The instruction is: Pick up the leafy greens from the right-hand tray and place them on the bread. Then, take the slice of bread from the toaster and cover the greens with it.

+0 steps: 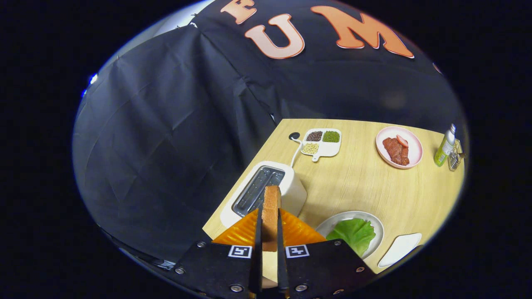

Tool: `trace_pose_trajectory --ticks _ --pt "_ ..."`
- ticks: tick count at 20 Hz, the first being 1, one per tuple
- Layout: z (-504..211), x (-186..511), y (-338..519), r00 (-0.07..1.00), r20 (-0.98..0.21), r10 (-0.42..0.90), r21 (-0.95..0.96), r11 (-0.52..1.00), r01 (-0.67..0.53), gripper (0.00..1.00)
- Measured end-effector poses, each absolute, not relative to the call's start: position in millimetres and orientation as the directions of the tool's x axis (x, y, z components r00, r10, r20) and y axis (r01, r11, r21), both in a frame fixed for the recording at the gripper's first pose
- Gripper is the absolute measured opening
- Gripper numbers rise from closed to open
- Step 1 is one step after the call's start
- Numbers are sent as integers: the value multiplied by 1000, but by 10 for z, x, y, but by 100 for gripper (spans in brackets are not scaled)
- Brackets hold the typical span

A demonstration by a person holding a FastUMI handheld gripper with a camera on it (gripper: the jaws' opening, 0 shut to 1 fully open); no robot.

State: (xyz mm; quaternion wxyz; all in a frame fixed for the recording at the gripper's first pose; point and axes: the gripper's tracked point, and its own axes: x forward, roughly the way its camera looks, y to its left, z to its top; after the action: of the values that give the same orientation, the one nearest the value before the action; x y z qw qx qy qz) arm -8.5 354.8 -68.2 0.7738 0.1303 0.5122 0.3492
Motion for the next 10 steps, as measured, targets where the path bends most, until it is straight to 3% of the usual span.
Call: trace_pose_trajectory --ticks 10 --pt "-1473 -177 2839 229 -718 657 600 751 -275 12"
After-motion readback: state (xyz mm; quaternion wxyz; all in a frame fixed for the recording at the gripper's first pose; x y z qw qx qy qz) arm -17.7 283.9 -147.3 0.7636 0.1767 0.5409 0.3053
